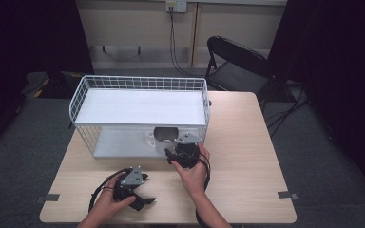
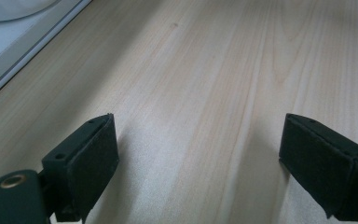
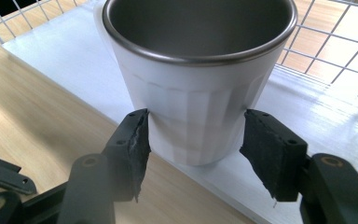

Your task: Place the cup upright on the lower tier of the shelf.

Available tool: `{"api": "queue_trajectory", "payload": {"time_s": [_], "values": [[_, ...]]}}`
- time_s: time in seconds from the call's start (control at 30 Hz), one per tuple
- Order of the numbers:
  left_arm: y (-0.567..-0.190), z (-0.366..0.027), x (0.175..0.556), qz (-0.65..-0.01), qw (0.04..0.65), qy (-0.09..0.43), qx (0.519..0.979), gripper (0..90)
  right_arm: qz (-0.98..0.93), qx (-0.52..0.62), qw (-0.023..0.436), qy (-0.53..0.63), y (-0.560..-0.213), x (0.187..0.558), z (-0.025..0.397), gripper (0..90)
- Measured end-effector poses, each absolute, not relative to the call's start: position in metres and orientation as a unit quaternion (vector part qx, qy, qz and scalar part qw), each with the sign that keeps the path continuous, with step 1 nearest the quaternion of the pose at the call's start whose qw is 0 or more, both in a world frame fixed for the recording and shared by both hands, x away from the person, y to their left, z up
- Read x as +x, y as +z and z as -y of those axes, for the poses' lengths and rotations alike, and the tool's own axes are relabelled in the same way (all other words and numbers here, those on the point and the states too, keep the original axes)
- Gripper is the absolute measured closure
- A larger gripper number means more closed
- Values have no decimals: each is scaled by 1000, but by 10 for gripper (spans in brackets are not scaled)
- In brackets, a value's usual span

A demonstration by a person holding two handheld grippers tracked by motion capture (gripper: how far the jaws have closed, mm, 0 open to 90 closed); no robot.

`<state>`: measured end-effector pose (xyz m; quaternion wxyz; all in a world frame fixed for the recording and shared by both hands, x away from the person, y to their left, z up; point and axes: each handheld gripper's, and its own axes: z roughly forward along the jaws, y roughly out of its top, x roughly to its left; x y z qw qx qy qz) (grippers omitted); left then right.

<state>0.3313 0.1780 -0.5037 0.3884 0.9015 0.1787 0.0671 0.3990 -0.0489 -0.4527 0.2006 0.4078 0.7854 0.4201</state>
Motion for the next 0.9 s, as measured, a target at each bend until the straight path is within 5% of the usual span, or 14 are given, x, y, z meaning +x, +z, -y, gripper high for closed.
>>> {"api": "queue_trajectory", "payload": {"time_s": [0.9], "values": [[-504,-178,331,-178,389,67,902,108,-769,420,211,433,-457,412,36,580]]}}
